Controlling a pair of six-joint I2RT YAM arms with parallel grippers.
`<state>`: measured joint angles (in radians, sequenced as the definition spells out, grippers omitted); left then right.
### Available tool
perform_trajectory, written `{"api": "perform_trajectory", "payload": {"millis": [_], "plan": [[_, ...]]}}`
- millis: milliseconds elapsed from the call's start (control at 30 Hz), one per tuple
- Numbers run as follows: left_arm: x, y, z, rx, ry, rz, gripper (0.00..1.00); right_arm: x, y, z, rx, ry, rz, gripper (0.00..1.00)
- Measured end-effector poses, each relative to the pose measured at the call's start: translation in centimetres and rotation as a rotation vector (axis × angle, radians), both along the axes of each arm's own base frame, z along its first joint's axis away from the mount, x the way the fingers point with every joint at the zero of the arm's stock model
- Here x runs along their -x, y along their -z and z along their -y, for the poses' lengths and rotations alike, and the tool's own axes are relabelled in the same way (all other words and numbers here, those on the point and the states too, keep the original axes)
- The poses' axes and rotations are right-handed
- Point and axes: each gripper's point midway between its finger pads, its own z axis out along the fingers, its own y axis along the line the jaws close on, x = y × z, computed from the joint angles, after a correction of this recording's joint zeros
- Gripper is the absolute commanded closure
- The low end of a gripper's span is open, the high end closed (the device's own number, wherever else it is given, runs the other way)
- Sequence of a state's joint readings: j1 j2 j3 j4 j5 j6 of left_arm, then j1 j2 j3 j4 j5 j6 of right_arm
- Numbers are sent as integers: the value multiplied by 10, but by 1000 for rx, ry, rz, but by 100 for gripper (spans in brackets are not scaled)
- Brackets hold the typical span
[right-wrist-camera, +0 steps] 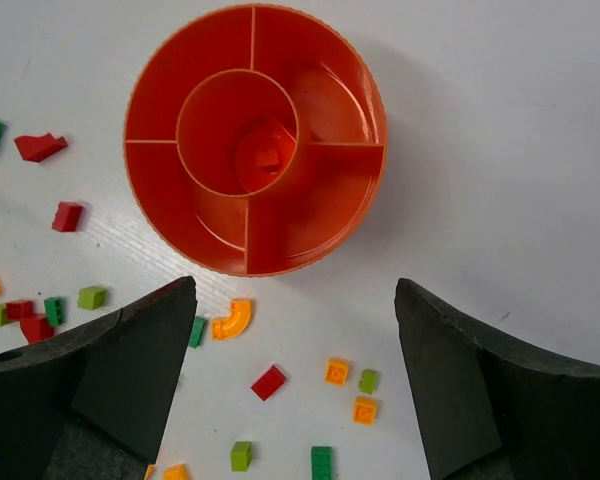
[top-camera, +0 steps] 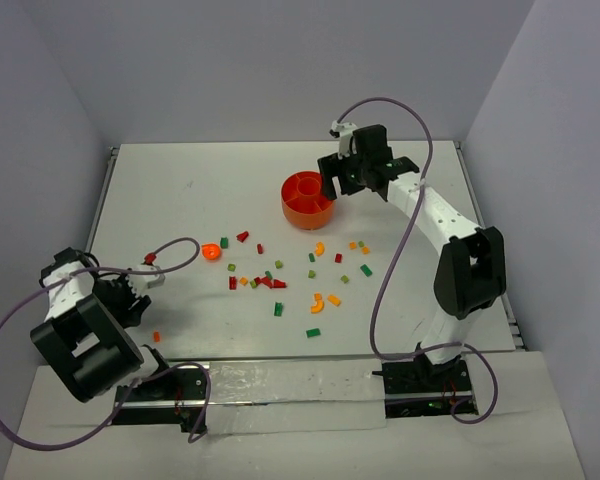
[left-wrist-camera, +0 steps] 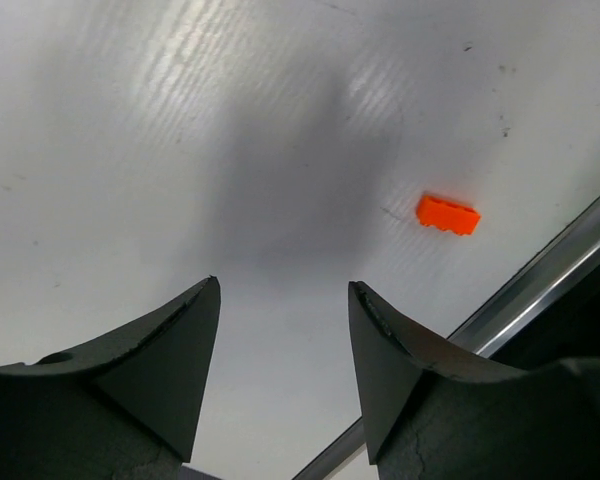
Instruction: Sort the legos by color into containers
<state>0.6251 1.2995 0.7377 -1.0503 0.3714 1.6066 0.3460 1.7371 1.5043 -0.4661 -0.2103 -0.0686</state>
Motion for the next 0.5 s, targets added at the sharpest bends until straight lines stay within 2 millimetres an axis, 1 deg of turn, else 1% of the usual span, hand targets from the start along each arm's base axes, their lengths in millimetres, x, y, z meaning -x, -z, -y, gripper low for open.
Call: {"api": "perform_trajectory", "payload": {"millis": [100,200,300,333,433,500], "plan": [[-5,-4,-3,-10,1,14,37,-1,15,3,9,2,-40,12],[-4,-4,-3,-9,1,12,38,-1,27,10,13,11,-78,12],[-4,-7,-4,-24,8,32,41,-3,29,16,2,21,-90,12],[-3,-8,-3,-33,13,40,44,-3,28,18,-3,23,-91,12],[6,-4,1,-52,37,51,52,-4,29,20,-17,26,-98,12],[13,1,5,-62,58,54,54,-5,30,21,-25,27,-105,12]]}}
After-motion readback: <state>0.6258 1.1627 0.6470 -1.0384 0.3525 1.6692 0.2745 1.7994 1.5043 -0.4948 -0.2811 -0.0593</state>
